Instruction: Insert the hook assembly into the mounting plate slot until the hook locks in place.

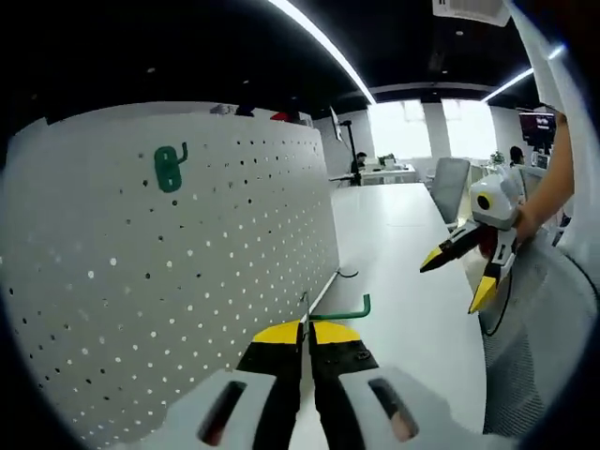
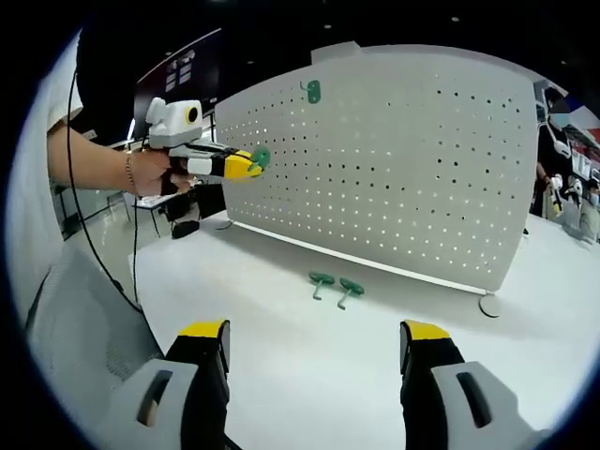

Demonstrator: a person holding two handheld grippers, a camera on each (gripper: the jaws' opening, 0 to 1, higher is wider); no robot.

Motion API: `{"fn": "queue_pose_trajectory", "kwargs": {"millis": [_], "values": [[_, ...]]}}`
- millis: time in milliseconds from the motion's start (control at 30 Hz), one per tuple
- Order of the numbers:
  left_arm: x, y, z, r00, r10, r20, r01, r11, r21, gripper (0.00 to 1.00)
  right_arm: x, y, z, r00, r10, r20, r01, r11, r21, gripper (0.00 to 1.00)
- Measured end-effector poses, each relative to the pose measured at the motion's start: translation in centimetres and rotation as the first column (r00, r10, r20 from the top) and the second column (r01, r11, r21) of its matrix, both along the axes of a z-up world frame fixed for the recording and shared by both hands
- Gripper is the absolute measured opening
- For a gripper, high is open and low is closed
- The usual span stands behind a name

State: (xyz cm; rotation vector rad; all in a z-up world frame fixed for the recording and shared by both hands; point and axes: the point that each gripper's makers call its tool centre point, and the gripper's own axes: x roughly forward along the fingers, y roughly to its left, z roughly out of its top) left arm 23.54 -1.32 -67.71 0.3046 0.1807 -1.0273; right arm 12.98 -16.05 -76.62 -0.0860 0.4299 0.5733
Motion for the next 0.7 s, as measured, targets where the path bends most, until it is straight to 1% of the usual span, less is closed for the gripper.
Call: {"fn": "queue_pose_trajectory", "kwargs": {"millis": [33,100,200,433,533,700], "values": [[-0.2,0.0,0.2,1.0,0.001,0.002,-0.001,1.0,-0.003,0.02,0.0,0.0,0.0,1.0,0.001,0.001,-0.001,1.0,-0.001,0.72],[-0.5,-0.1,1.2,1.0,0.021,-0.01,-0.022,0.998,-0.051,0.02,0.0,0.0,0.1,1.0,0.0,0.002,0.0,1.0,0.0,0.72],[-1.1,-0.1,1.8,1.0,0.019,0.012,-0.018,0.999,-0.042,0.02,0.0,-0.1,0.0,1.0,-0.003,0.001,0.003,1.0,0.002,0.72],[-2.2,-0.2,3.8,0.999,0.033,0.025,-0.03,0.995,-0.094,0.02,0.0,0.0,0.1,1.0,-0.001,0.004,0.001,1.0,0.003,0.72],[-2.5,-0.2,4.2,0.999,0.037,0.027,-0.034,0.994,-0.105,0.02,0.0,0.0,0.1,1.0,0.0,0.005,0.0,1.0,0.005,0.72],[-3.2,-0.1,5.2,0.998,0.052,0.031,-0.048,0.989,-0.14,0.02,-0.1,0.1,0.2,1.0,0.004,0.005,-0.004,1.0,0.0,0.72]]}}
